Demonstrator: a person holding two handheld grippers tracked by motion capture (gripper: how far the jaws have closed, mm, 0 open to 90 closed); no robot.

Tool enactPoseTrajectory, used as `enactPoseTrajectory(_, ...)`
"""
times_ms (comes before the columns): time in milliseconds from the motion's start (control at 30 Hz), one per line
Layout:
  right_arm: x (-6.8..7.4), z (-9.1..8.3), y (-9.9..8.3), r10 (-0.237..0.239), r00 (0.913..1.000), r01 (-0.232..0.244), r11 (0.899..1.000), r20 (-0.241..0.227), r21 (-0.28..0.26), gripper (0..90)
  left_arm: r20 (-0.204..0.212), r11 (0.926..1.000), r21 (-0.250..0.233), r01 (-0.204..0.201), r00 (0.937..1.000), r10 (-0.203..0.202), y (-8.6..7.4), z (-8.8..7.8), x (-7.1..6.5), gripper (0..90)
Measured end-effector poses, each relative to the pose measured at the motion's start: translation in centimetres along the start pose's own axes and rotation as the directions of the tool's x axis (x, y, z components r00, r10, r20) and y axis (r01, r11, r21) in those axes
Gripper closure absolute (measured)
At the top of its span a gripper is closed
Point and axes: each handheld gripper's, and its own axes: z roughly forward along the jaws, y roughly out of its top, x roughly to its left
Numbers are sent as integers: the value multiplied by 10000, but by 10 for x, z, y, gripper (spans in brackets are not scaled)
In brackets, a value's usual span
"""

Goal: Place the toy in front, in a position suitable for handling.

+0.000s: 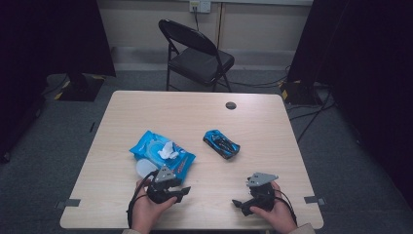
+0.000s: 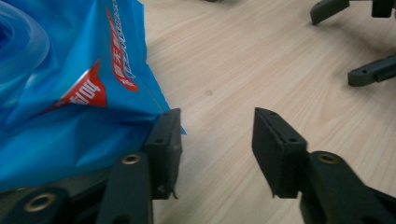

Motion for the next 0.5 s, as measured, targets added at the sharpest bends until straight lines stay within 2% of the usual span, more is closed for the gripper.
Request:
enactPoseTrajectory(133,0,0,0,7,10000,-7,10000,10,2,0,-154,9988,16,480,9987,-480,0,-2,-2,533)
enactPoseTrajectory(267,0,0,0,3,10000,-3,10000,4,5,0,-267,9990,90,449,9986,-446,-4,-3,-2,541)
enactPoseTrajectory(333,0,0,0,3,10000,-3,10000,4,5,0,-317,9991,-19,432,9986,-433,-6,-3,-2,541)
enactPoseTrajectory(433,0,0,0,3,10000,-3,10000,5,4,0,-745,9999,3,150,9971,-150,-9,-6,-1,532)
enactPoseTrajectory(500,0,0,0,6,10000,-6,10000,11,4,0,-996,10000,-45,14,9950,-19,-10,-7,3,496)
